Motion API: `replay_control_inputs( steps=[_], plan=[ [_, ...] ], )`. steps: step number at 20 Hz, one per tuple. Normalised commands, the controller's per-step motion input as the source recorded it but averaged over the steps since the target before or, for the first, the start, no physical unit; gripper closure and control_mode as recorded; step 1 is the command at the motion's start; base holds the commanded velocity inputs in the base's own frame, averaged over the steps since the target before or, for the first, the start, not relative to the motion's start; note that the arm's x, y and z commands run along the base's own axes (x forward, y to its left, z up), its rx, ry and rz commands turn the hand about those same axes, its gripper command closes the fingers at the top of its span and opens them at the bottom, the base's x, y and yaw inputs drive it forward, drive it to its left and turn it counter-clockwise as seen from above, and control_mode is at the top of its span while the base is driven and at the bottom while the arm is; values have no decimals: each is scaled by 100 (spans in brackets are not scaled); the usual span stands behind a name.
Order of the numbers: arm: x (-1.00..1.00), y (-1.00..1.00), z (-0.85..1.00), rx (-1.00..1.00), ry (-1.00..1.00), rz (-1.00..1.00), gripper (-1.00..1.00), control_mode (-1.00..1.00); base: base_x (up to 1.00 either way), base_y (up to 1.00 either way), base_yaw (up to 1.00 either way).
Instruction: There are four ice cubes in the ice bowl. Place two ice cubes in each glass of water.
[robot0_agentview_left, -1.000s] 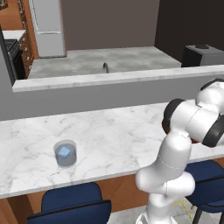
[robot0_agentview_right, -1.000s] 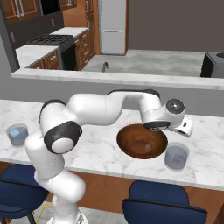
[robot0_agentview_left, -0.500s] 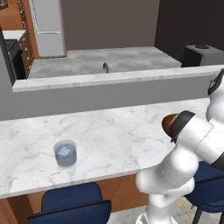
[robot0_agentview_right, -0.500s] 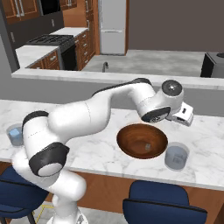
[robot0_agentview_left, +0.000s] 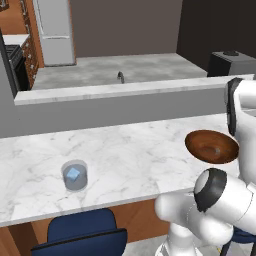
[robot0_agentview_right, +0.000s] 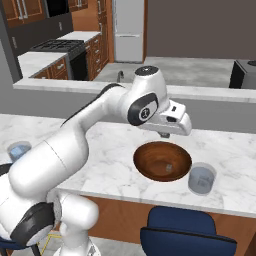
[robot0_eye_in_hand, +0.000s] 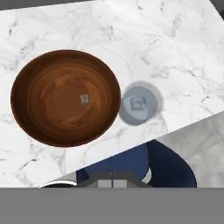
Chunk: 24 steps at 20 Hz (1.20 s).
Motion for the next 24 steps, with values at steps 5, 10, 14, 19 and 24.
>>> replay_control_inputs(
  steps=[5, 10, 14, 19, 24],
  plan=[
    [-40, 33, -23, 0, 1, 2, 100, -100, 0, 0, 0],
    [-2, 0, -39, 6, -6, 0, -100, -100, 0, 0, 0],
    [0, 0, -6, 6, -11, 0, -100, -100, 0, 0, 0],
    [2, 2, -6, 2, -10, 0, -100, -100, 0, 0, 0],
    [16, 20, -9, 0, -3, 0, -100, -100, 0, 0, 0]
  ],
)
